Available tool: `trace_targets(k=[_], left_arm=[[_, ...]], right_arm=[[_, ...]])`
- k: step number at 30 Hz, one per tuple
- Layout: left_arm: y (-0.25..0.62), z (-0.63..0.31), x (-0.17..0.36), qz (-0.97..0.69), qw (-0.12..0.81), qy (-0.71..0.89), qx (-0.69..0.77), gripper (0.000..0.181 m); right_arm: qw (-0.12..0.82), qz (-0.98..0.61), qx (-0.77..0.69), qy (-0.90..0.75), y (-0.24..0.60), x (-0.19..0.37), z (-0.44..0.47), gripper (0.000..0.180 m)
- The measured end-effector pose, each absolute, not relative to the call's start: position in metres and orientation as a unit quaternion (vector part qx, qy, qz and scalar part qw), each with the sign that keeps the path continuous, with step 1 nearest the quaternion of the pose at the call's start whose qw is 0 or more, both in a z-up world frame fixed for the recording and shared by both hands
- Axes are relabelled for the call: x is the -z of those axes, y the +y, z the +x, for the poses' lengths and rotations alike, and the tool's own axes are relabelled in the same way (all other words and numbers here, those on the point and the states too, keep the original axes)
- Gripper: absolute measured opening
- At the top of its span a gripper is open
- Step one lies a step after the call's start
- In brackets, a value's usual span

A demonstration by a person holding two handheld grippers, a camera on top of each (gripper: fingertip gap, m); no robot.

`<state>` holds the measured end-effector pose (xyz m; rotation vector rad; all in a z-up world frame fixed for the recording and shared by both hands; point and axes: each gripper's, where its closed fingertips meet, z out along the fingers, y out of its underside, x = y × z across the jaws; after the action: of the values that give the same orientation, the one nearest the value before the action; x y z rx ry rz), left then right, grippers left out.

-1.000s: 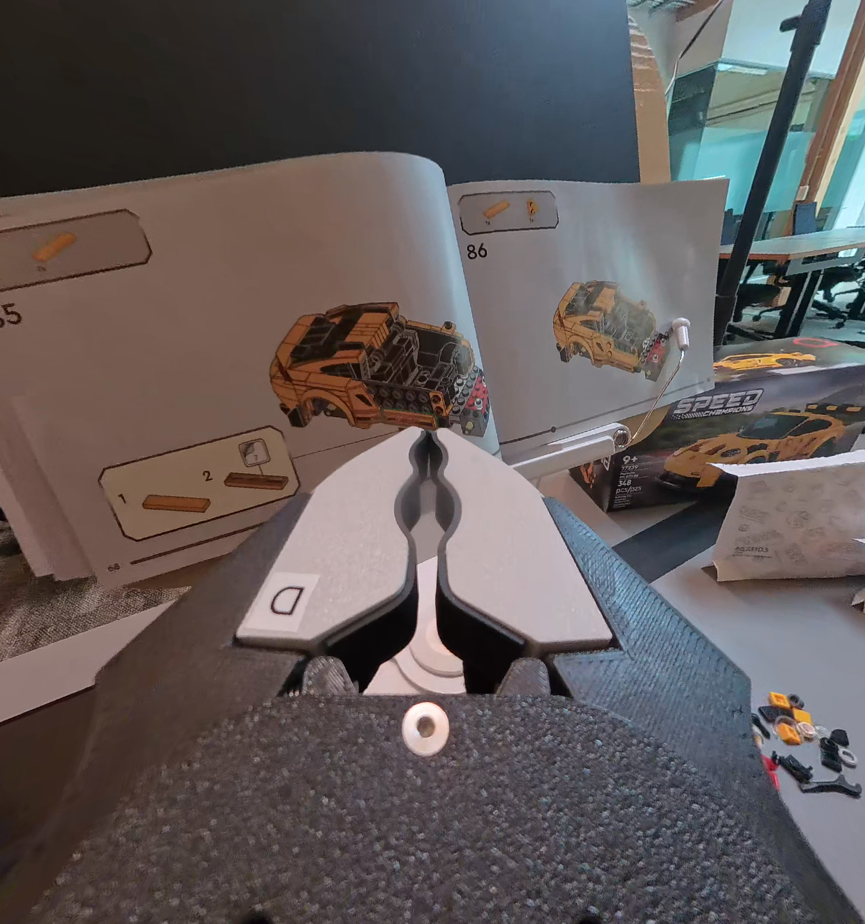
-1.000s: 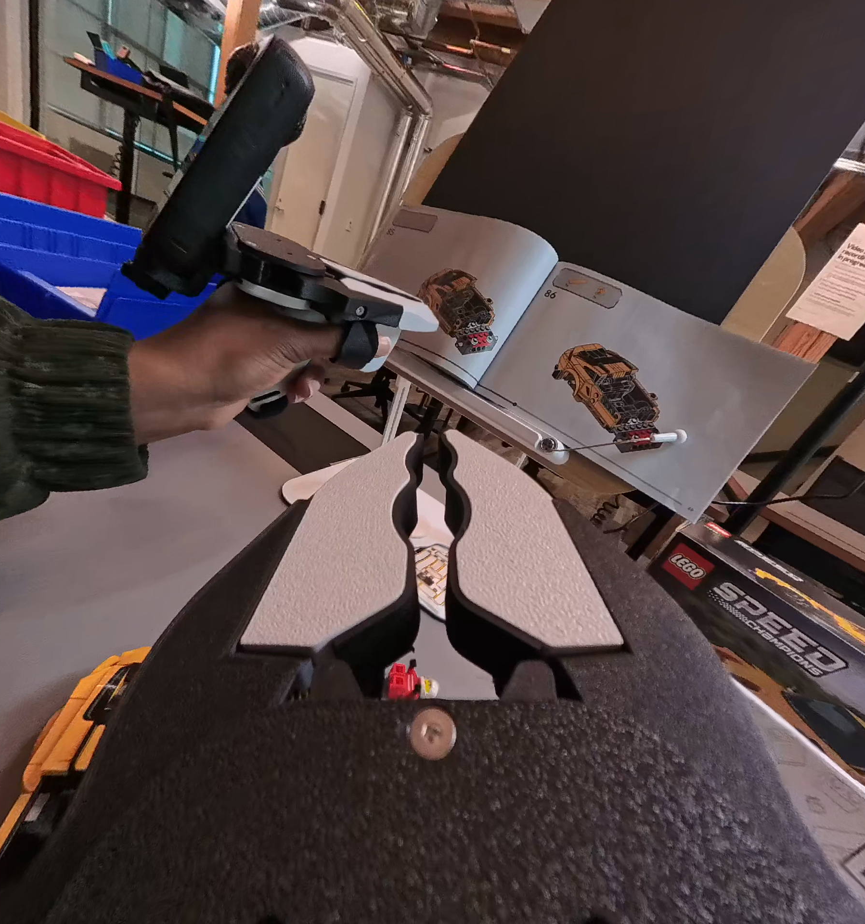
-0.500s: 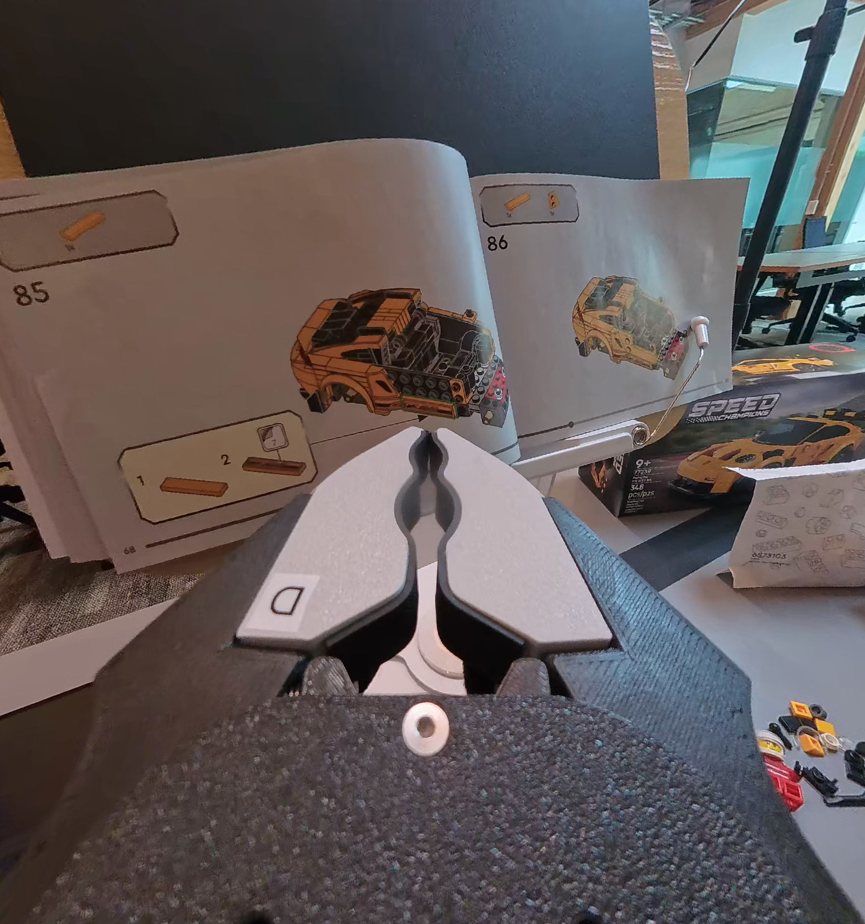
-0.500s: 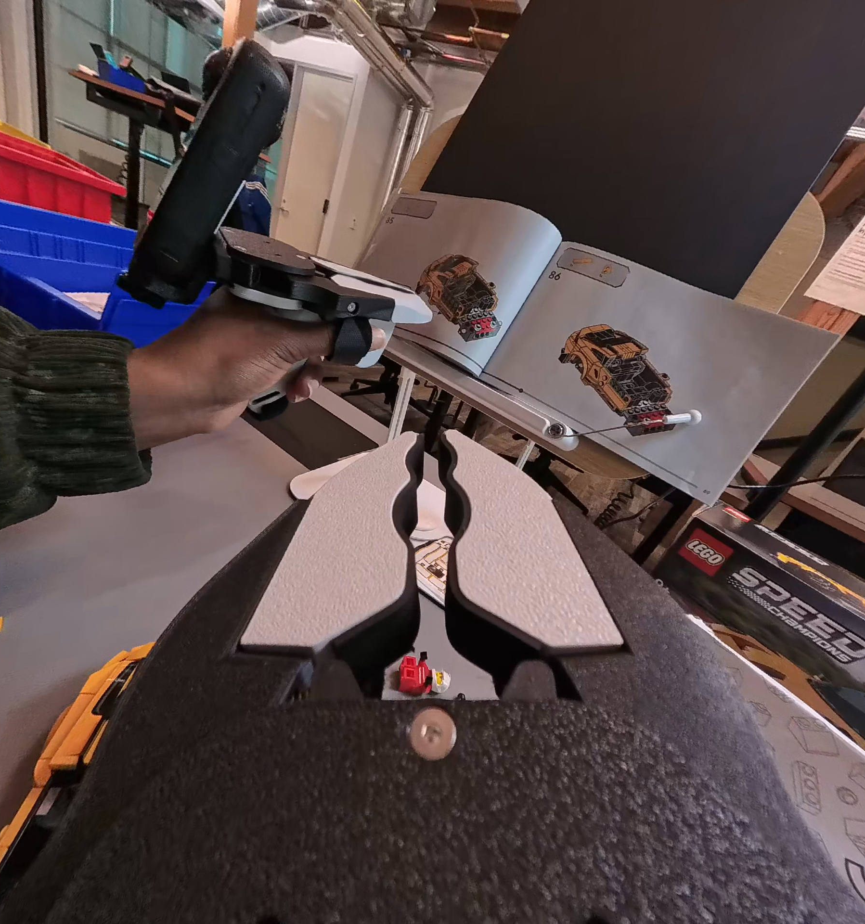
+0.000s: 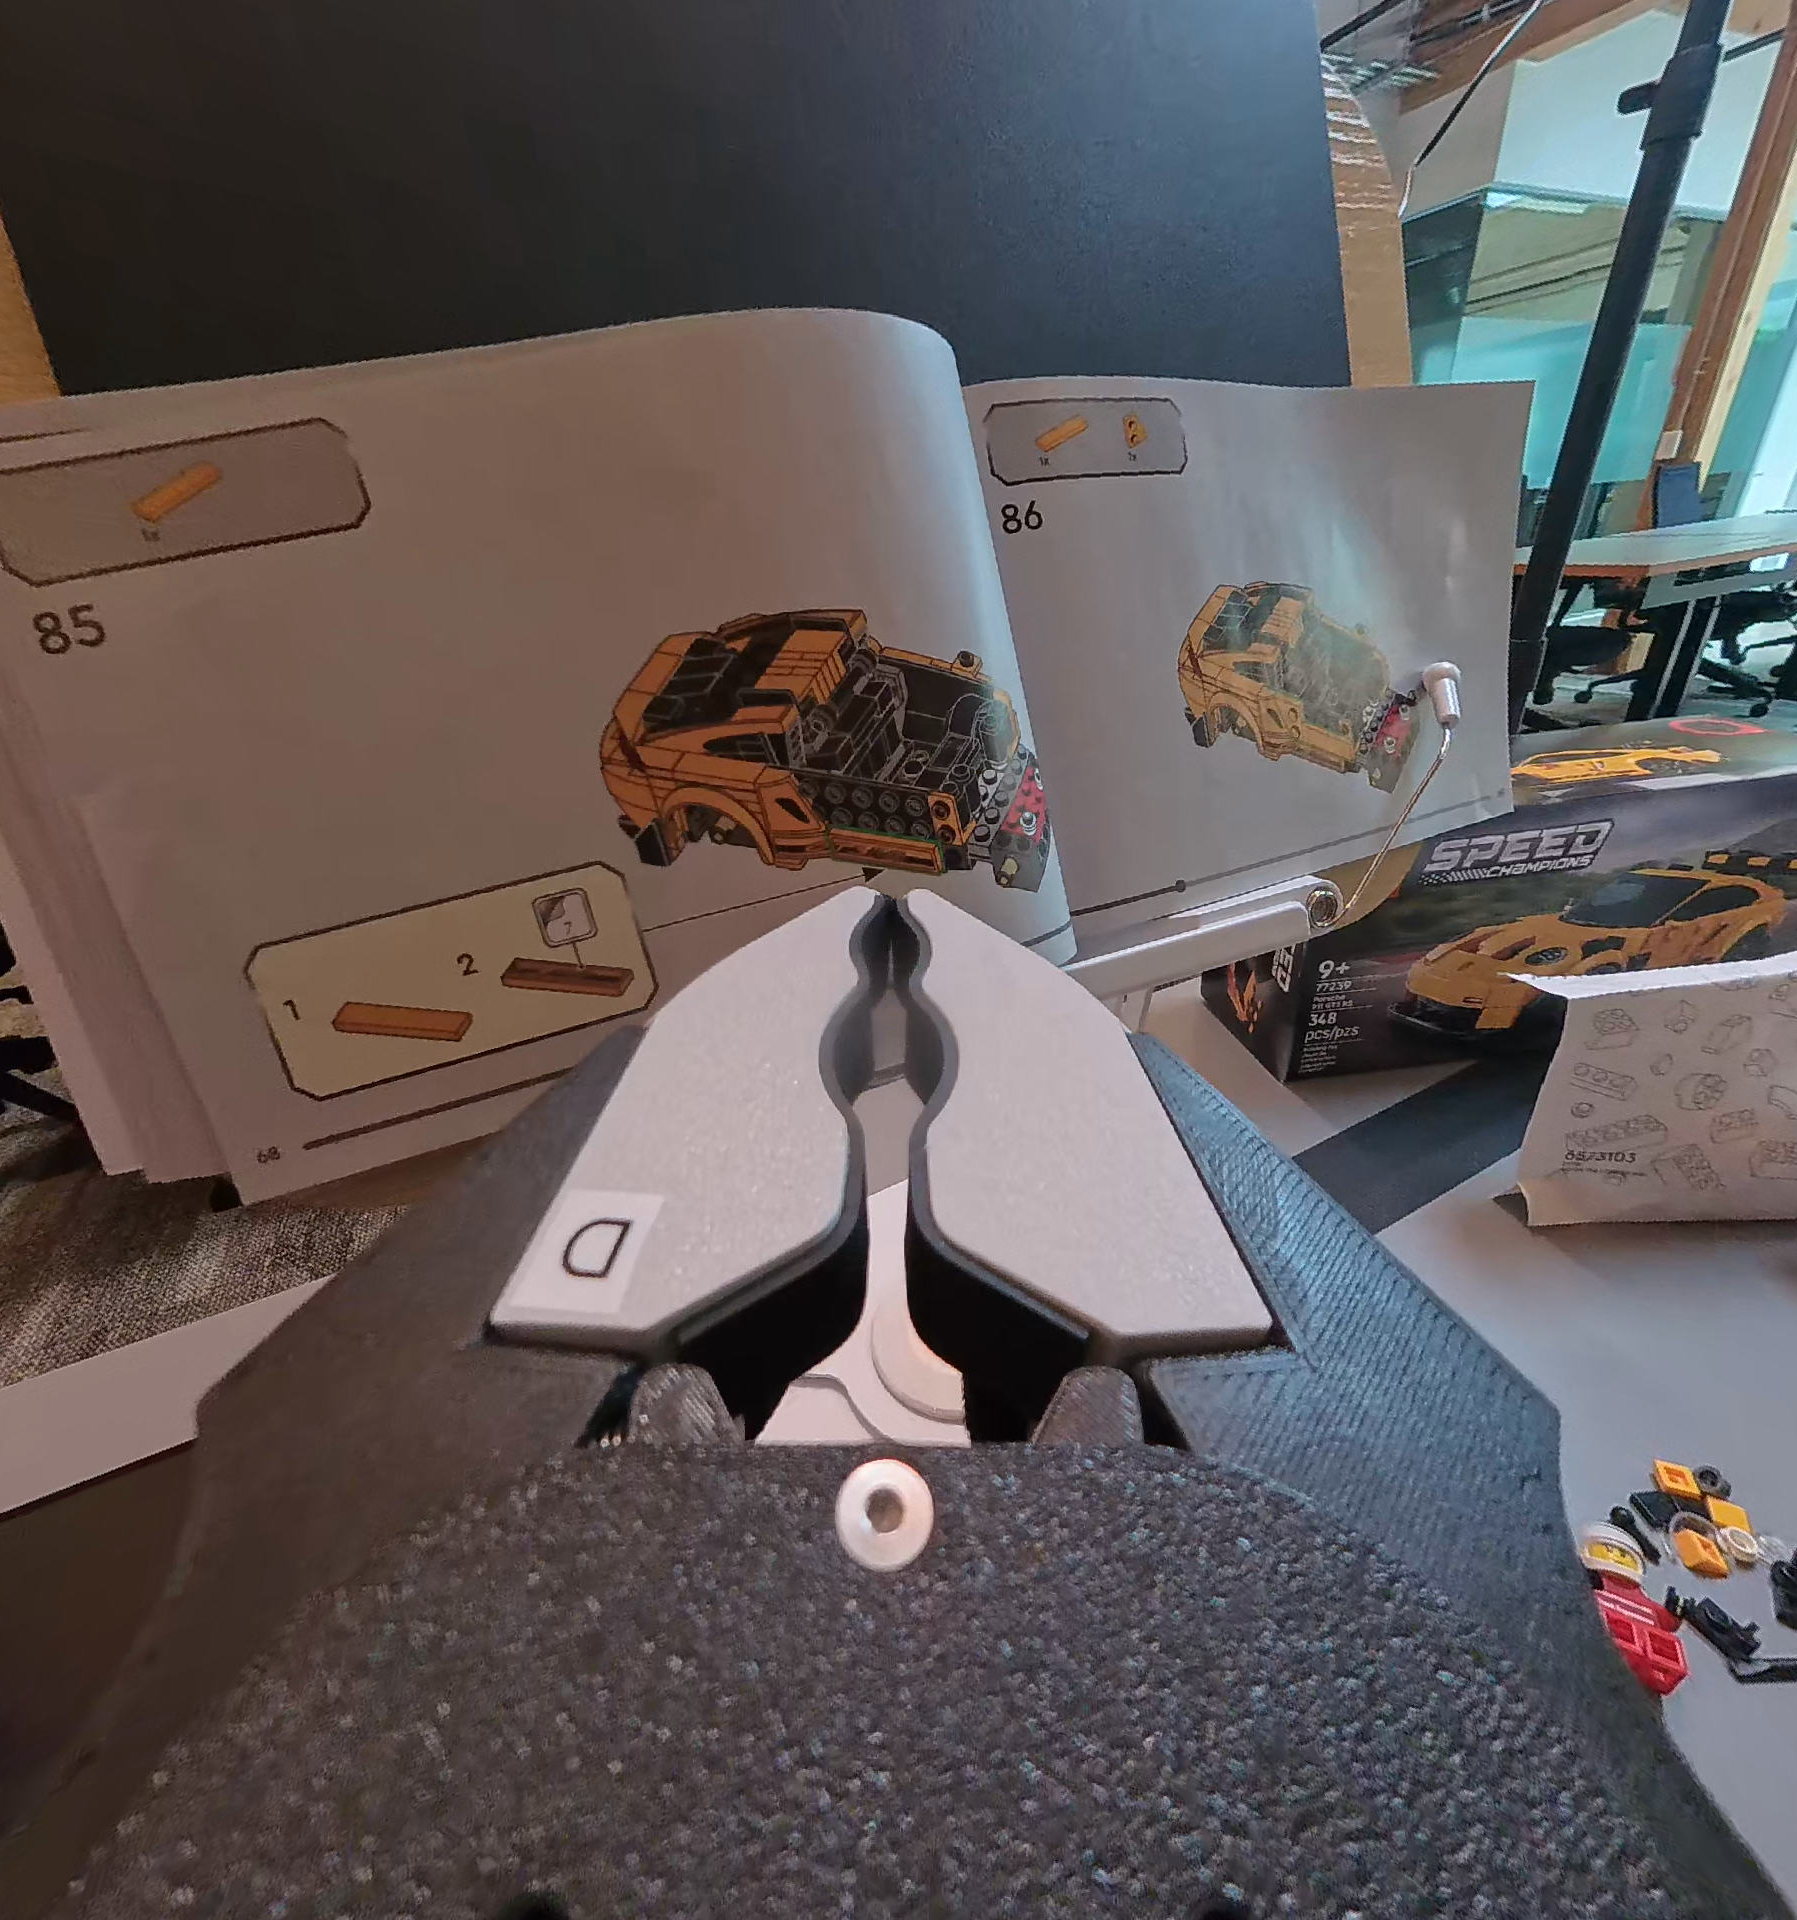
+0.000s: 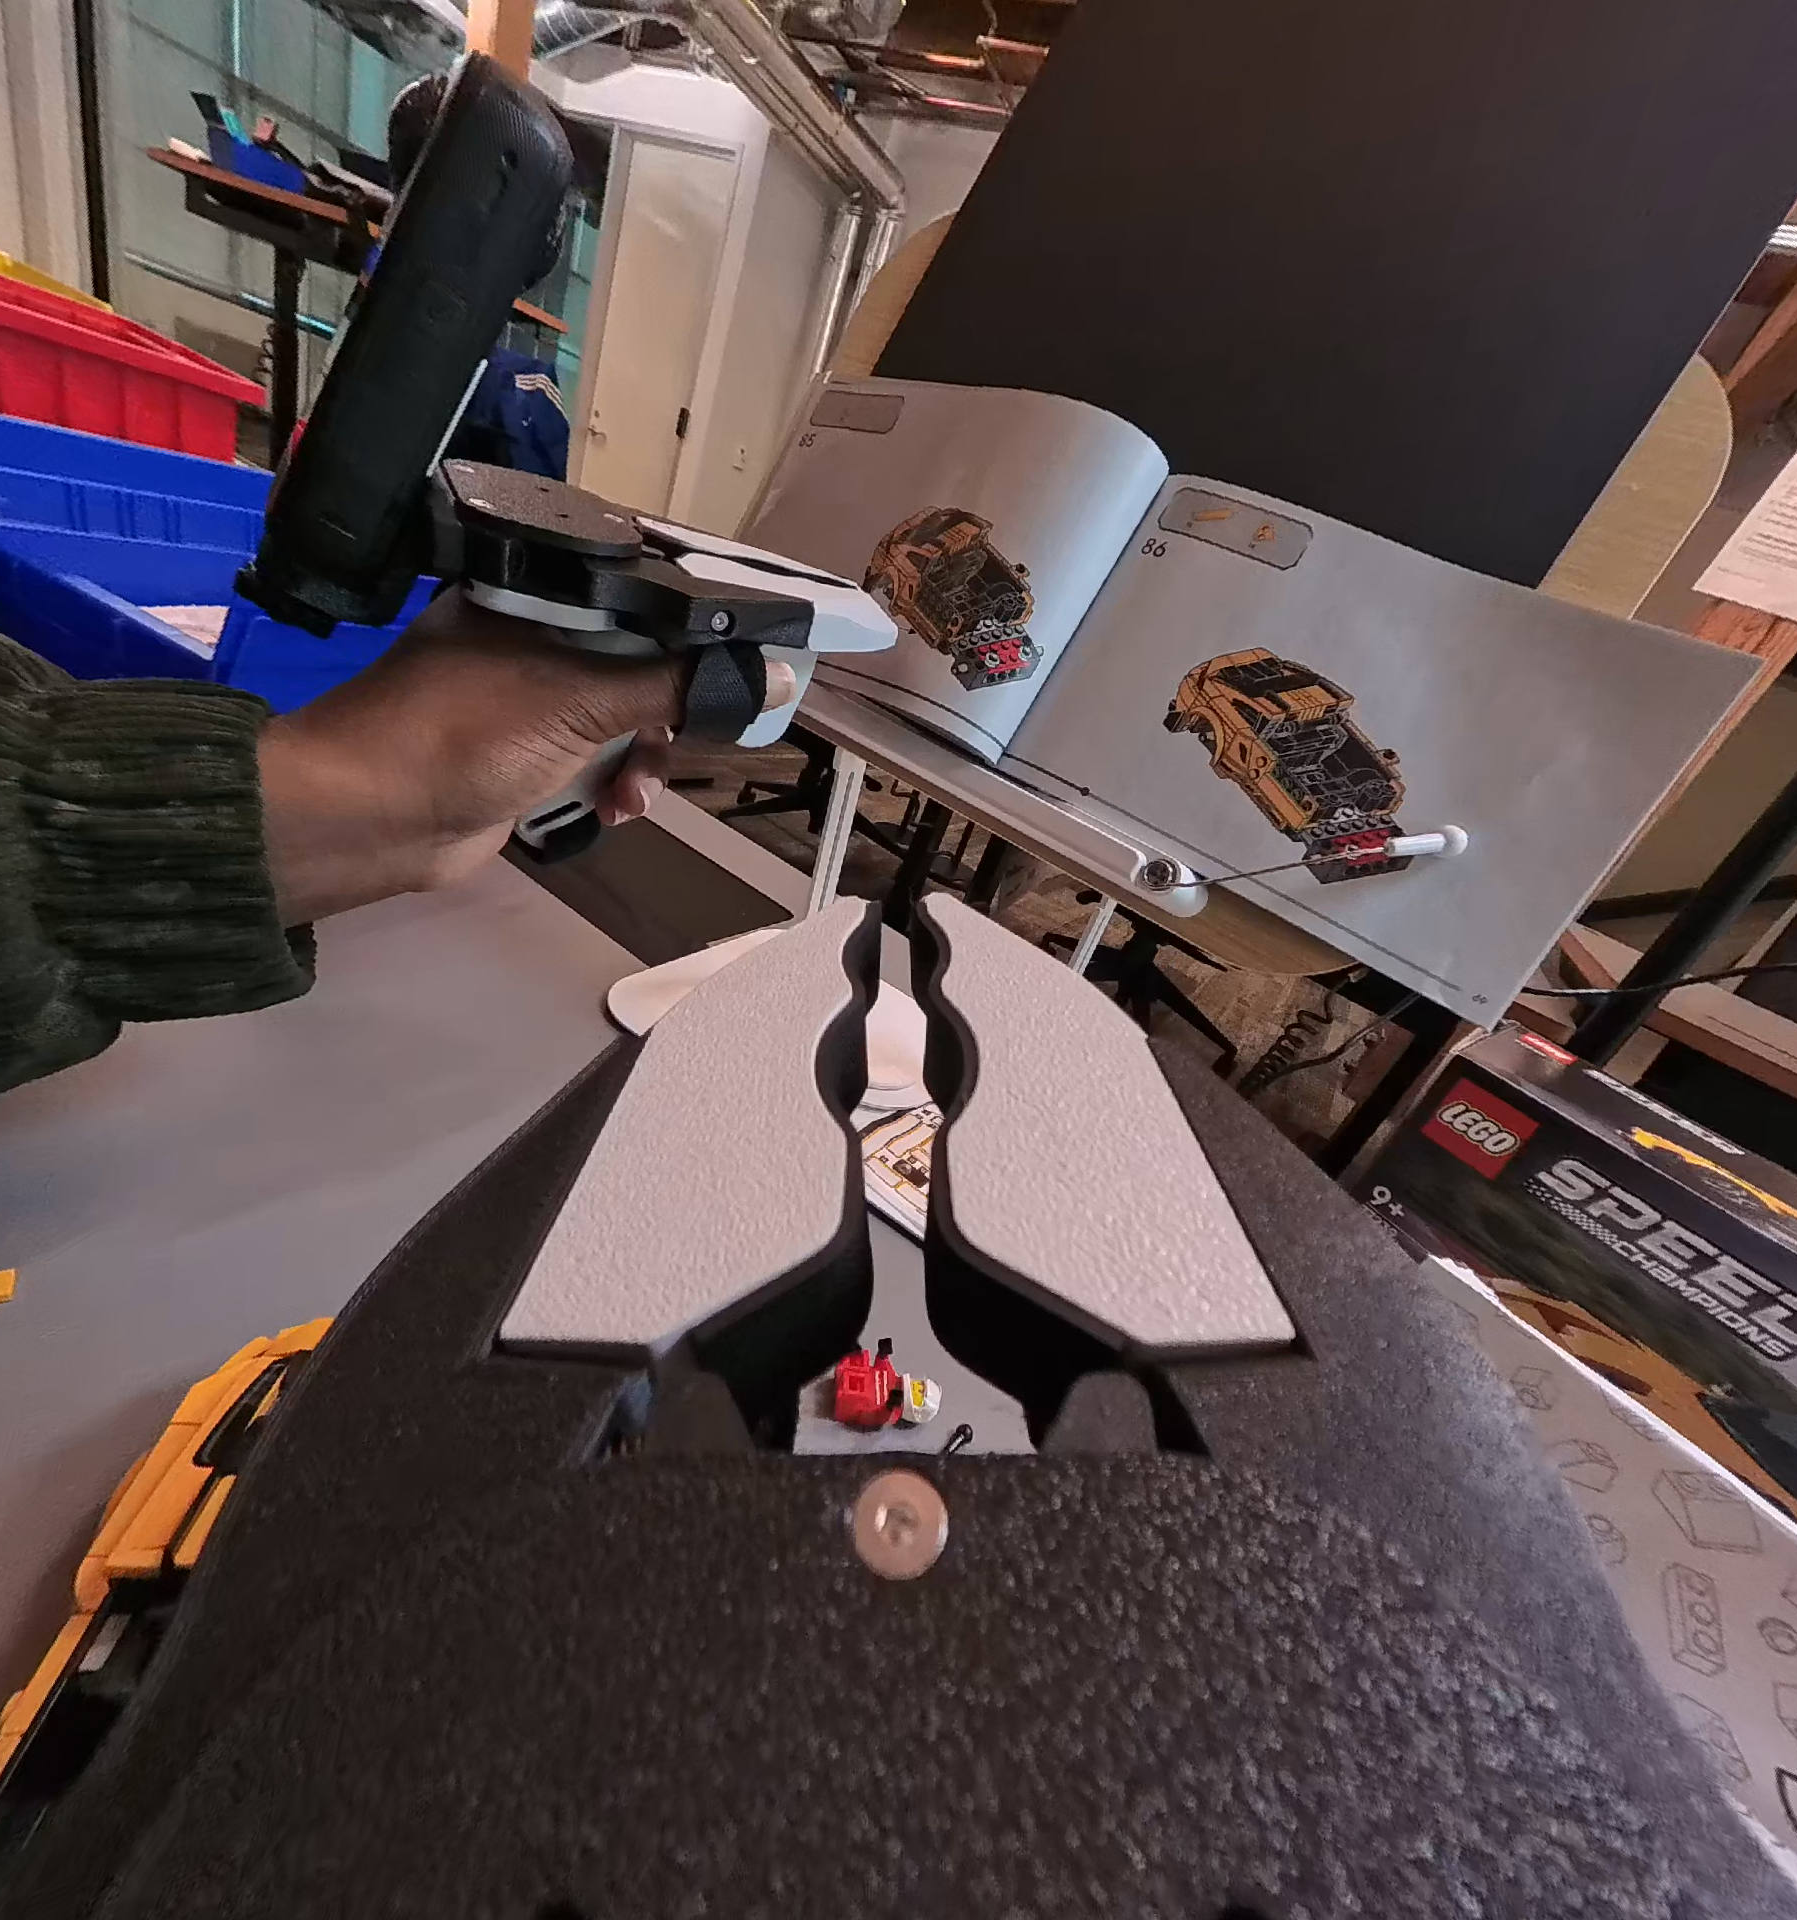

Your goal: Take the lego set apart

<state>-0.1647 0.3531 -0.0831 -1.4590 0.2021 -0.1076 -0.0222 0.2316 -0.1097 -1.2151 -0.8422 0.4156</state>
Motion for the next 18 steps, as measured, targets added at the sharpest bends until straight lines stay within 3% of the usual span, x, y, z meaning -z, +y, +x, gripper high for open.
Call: trace_targets(k=[18], left_arm=[[0.3474,-0.1628,0.0781,-0.660,0.743,0.101,0.043,0.002]], right_arm=[[0.715,-0.555,-0.197,-0.376,0.2312,0.1096,-0.0217,0.005]])
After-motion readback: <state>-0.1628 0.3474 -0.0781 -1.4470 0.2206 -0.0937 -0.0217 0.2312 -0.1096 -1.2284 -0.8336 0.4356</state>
